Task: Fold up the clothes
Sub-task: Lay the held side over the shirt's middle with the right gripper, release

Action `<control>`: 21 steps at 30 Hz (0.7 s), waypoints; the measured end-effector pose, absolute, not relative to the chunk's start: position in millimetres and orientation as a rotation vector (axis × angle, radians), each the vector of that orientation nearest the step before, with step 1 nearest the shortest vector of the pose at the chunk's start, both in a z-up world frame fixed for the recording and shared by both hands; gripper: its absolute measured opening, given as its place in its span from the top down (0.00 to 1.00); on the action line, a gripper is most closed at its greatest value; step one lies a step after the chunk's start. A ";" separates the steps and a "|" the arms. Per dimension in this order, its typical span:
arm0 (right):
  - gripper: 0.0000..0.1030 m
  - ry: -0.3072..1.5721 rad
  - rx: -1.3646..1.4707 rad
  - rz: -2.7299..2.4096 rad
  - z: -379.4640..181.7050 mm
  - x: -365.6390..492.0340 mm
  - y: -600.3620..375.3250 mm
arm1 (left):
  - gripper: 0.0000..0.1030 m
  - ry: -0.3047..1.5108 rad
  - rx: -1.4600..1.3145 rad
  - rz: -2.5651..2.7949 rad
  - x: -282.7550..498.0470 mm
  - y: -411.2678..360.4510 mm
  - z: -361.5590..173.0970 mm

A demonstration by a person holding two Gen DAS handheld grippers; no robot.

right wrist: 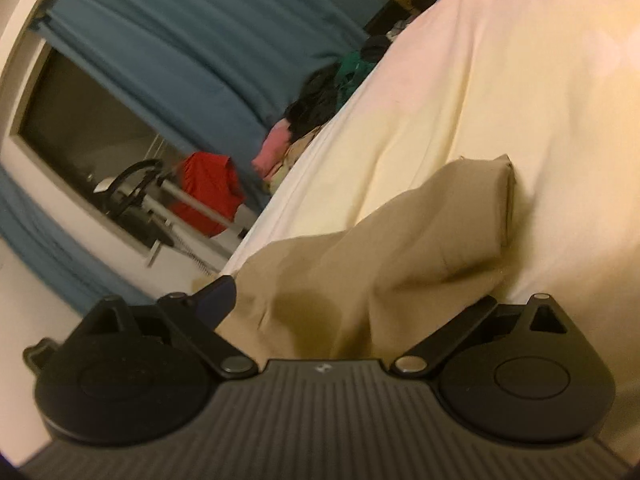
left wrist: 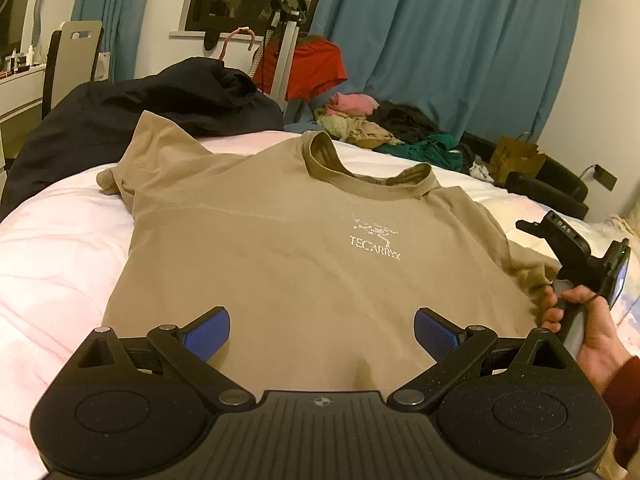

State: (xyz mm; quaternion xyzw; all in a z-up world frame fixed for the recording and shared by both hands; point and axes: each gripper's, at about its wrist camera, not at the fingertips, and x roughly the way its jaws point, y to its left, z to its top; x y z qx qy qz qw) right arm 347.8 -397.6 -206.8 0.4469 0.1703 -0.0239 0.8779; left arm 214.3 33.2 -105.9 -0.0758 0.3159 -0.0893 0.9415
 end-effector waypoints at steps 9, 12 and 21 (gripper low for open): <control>0.96 0.345 0.672 -0.268 -157.6 365.4 -383.8 | 0.03 0.654 -0.176 -0.157 227.0 35.2 -112.2; 0.96 0.324 0.629 -0.334 -138.7 358.6 -397.6 | 0.03 0.644 -0.187 -0.154 226.5 39.0 -107.3; 0.96 0.289 0.326 -0.289 -51.6 360.5 -330.2 | 0.03 0.614 -0.182 -0.093 223.7 60.0 -85.2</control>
